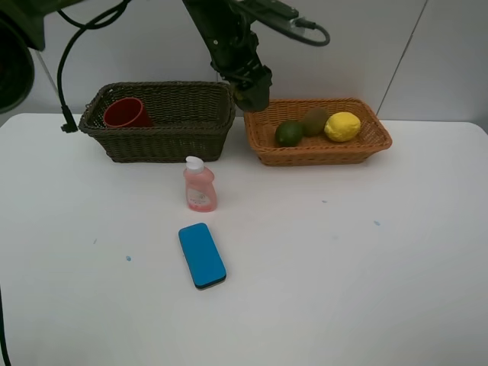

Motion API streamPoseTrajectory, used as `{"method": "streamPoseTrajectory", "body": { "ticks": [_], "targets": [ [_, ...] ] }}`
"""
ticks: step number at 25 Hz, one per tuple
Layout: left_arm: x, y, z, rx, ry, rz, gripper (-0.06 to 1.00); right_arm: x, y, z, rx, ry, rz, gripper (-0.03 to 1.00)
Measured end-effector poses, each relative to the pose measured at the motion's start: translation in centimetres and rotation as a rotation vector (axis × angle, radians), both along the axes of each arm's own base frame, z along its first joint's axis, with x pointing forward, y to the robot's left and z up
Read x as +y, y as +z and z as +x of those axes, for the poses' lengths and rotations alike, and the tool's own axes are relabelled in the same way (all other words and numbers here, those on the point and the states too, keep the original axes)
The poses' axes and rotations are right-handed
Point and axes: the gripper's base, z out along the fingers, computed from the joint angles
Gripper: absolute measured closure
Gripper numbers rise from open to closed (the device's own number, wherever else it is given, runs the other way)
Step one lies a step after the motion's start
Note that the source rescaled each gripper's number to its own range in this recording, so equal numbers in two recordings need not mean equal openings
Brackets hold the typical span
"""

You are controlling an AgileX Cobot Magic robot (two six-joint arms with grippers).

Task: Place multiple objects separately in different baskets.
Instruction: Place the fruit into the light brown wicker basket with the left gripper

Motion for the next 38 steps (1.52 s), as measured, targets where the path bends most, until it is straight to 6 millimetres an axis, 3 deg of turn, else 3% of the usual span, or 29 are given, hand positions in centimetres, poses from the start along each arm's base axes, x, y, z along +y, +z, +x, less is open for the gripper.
{"method": "streamPoseTrajectory", "body": {
  "ticks": [14, 23, 38],
  "targets": [
    [-2.2, -4.9, 3.0, -0.117, 0.055, -0.172, 0.13, 0.0, 0.0, 0.0, 0.0, 0.0, 0.0, 0.1],
    [-2.9, -9.6, 4.2, -0.152, 0.081, -0.199, 0.13, 0.0, 0.0, 0.0, 0.0, 0.0, 0.0, 0.1],
    [-3.1, -10.2, 4.4, -0.144, 0.122, -0.248, 0.13, 0.0, 0.0, 0.0, 0.0, 0.0, 0.0, 0.1]
  ]
}}
